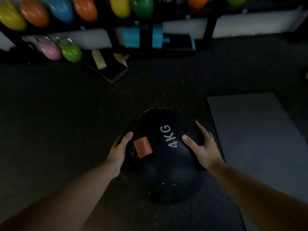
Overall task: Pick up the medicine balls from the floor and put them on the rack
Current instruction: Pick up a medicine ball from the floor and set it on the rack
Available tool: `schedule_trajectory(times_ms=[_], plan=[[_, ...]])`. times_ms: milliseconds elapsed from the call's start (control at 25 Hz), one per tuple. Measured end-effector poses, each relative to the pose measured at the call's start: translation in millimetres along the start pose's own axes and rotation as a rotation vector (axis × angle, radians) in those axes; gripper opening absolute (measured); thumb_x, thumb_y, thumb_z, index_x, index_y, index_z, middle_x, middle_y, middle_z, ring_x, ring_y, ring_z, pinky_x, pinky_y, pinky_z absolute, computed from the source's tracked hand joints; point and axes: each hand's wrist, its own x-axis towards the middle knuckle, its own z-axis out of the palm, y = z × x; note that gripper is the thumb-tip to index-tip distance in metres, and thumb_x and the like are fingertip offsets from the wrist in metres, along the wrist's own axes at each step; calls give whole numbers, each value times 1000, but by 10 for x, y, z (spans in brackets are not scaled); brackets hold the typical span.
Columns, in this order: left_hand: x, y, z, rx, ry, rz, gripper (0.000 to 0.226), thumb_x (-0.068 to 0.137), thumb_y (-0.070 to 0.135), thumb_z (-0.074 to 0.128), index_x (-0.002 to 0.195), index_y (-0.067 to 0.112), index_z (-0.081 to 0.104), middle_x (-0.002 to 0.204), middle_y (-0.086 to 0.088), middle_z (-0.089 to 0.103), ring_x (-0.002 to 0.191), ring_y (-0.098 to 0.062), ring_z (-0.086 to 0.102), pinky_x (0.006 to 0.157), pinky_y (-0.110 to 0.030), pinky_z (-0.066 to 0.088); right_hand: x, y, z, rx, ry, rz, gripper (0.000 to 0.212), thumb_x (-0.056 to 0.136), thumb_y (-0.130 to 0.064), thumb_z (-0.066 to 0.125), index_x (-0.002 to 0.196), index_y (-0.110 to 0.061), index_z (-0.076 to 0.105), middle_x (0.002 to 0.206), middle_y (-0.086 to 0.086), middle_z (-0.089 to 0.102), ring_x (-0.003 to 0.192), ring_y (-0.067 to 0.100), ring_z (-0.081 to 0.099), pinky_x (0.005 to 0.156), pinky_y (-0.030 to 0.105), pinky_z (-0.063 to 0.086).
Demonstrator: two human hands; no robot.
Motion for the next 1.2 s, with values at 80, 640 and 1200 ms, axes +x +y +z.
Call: schedule_trajectory(times_ms=[80, 640, 1200], plan=[[-468, 951, -112, -23, -7, 146, 68, 73, 70, 78, 129, 34, 66, 118, -4, 69, 106, -26, 64, 92, -45, 51, 87, -1068, -156, 19, 13, -97, 123, 48, -99, 62, 156, -50, 32, 151, -3, 38, 138, 24, 46, 112, 45, 42], [-3790, 6975, -710, -29, -21, 1163, 77, 72, 60, 85, 137, 23, 68, 124, -4, 78, 118, -25, 73, 107, -42, 55, -787, -7571, -1572, 225, 287, -951, 126, 52, -98, 61, 160, -39, 32, 155, -2, 38, 131, 14, 45, 112, 35, 39], [-2653, 9684, 735, 7, -100, 1326, 71, 78, 61, 79, 136, 21, 69, 122, -5, 79, 114, -25, 74, 102, -42, 56, 1502, -9386, -2772, 234, 421, -1169, 120, 63, -90, 64, 161, -29, 32, 152, 4, 41, 136, 15, 43, 107, 25, 29]])
